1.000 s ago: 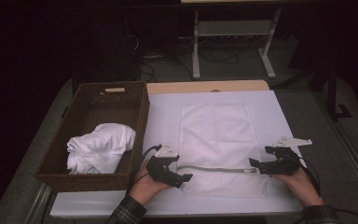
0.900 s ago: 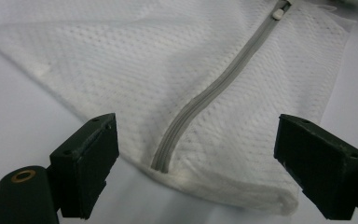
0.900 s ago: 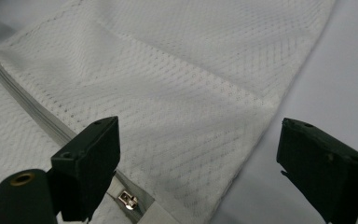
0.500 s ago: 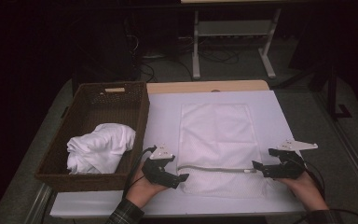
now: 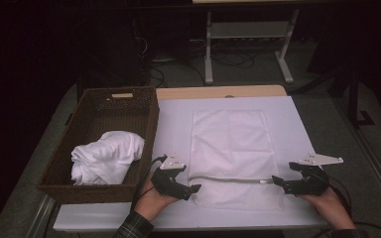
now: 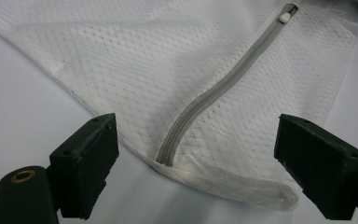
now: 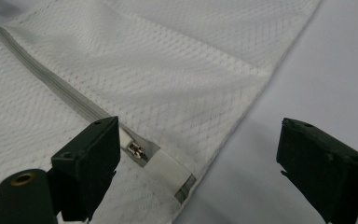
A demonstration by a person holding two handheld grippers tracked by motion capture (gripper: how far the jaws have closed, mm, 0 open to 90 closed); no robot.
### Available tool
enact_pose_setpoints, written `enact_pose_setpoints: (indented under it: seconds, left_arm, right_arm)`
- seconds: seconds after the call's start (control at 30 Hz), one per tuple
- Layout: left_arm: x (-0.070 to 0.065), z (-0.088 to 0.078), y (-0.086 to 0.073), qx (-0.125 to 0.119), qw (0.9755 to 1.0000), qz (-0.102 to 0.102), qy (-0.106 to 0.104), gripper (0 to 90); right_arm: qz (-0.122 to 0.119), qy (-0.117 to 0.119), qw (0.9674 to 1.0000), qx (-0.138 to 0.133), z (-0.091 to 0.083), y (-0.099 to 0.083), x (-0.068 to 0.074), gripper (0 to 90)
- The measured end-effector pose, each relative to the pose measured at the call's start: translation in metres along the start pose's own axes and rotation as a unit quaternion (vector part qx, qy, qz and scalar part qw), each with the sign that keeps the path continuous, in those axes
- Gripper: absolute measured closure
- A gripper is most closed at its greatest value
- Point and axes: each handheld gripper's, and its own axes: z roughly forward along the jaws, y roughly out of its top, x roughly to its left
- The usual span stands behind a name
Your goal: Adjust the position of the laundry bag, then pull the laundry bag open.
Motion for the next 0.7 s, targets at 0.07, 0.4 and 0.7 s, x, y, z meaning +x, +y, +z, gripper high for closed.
enact_pose_setpoints:
  seconds: [0.07,0.4,0.7]
  left_arm:
    - [0.000,0.000,0.000,0.000,1.0000,0.001,0.000,13.2]
    - [0.000,0.000,0.000,0.001,1.0000,0.001,0.001,13.3]
    - [0.001,0.001,0.000,0.000,1.0000,-0.002,0.001,13.3]
  right_arm:
    - [-0.001,0.000,1.0000,0.000,-0.001,-0.001,0.000,12.7]
    - [0.000,0.004,1.0000,0.008,-0.009,-0.012,0.000,12.6]
    - [-0.011,0.021,0.9994,0.024,-0.013,-0.022,0.001,10.4]
